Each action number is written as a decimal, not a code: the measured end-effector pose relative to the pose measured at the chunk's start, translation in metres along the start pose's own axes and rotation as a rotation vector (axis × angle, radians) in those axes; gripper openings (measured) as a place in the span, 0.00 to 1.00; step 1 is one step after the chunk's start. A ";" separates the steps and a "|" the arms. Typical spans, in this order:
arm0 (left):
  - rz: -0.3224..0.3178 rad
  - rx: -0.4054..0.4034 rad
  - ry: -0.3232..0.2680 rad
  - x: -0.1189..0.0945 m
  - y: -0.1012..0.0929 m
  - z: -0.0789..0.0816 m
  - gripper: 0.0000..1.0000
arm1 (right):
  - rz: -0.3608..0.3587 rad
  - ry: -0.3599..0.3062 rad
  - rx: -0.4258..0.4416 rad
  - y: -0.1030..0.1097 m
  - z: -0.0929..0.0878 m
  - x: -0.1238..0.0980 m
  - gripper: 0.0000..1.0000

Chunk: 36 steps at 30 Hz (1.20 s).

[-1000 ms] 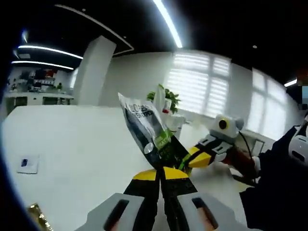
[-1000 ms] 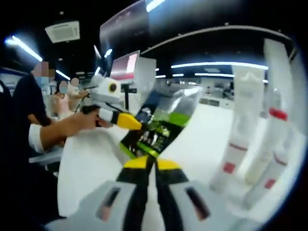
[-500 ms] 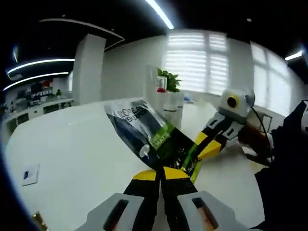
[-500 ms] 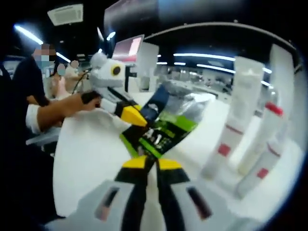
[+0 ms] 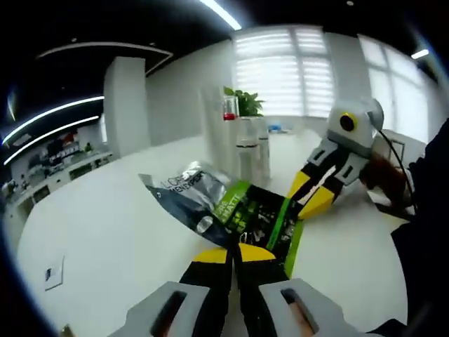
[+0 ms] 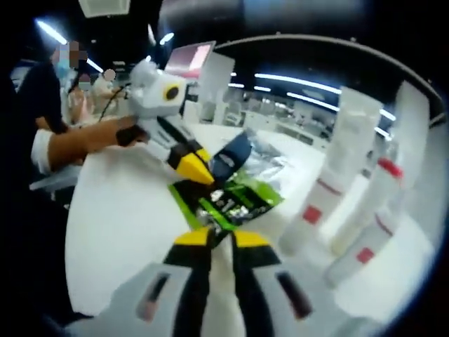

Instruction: Arrange the skincare products in the storage area until every visible bottle or jar stands upright without overlapping.

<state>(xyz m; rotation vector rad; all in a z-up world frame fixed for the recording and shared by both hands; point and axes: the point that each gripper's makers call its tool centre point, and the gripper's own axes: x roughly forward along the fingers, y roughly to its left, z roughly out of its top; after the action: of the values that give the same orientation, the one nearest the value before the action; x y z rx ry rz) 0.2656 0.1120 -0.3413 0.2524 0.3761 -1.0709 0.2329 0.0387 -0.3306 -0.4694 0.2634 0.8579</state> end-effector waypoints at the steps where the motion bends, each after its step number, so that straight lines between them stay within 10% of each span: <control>1: 0.016 0.008 0.010 0.000 0.003 -0.002 0.01 | -0.012 0.004 -0.010 -0.002 0.000 -0.002 0.09; 13: 0.055 0.019 0.038 0.004 0.010 -0.002 0.01 | -0.011 -0.050 -0.020 -0.007 0.017 0.003 0.00; 22: 0.047 0.014 0.045 0.006 0.007 -0.003 0.01 | -0.012 0.058 -0.012 -0.008 -0.011 0.016 0.00; 36: 0.022 0.019 -0.007 0.000 0.004 -0.002 0.03 | 0.025 0.037 0.104 -0.010 -0.014 0.009 0.00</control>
<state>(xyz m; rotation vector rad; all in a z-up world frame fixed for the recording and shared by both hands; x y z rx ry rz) 0.2687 0.1144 -0.3429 0.2688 0.3562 -1.0538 0.2458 0.0321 -0.3440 -0.3859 0.3471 0.8556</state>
